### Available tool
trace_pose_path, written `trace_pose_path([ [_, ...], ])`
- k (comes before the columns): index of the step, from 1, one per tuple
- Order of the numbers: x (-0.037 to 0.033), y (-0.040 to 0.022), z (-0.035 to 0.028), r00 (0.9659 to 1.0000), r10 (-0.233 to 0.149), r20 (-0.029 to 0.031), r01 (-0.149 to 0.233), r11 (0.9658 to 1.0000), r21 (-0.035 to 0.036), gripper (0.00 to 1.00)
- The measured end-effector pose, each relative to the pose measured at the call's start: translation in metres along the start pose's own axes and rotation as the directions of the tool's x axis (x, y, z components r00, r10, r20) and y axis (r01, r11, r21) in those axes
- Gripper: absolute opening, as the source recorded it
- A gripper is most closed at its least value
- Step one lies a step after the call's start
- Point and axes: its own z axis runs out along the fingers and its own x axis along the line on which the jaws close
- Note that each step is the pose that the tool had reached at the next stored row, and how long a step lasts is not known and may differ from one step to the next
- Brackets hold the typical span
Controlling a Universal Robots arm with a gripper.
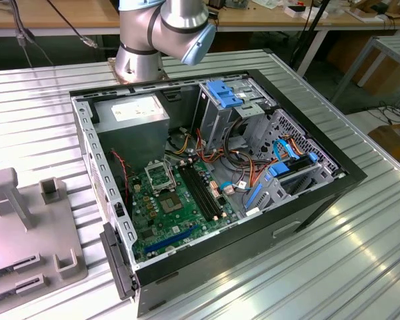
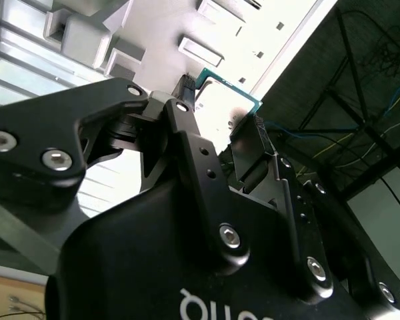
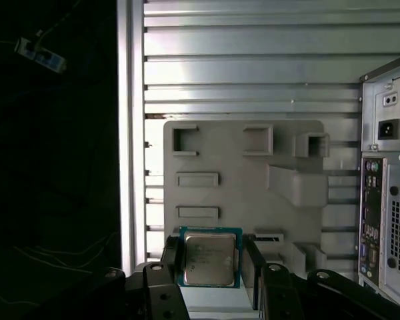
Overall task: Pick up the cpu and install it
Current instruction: 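Pick up the cpu and move it towards the insertion slot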
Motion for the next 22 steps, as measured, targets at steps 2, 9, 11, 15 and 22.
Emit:
trace_pose_path([
  [2,0.0001,0.0000,-0.0020,1.0000,0.000,-0.0008,0.000,1.0000,0.0000,0.47],
  [9,-0.0053,0.0000,-0.0031,1.0000,0.000,-0.0024,0.000,1.0000,0.0000,0.47],
  [11,-0.0084,0.0000,-0.0032,1.0000,0.000,-0.0023,0.000,1.0000,0.0000,0.47],
  [15,-0.0448,0.0002,-0.0051,1.0000,0.000,-0.0023,0.000,1.0000,0.0001,0.47],
  [22,-0.0623,0.0003,-0.0061,1.0000,0.000,-0.0023,0.000,1.0000,0.0000,0.47],
])
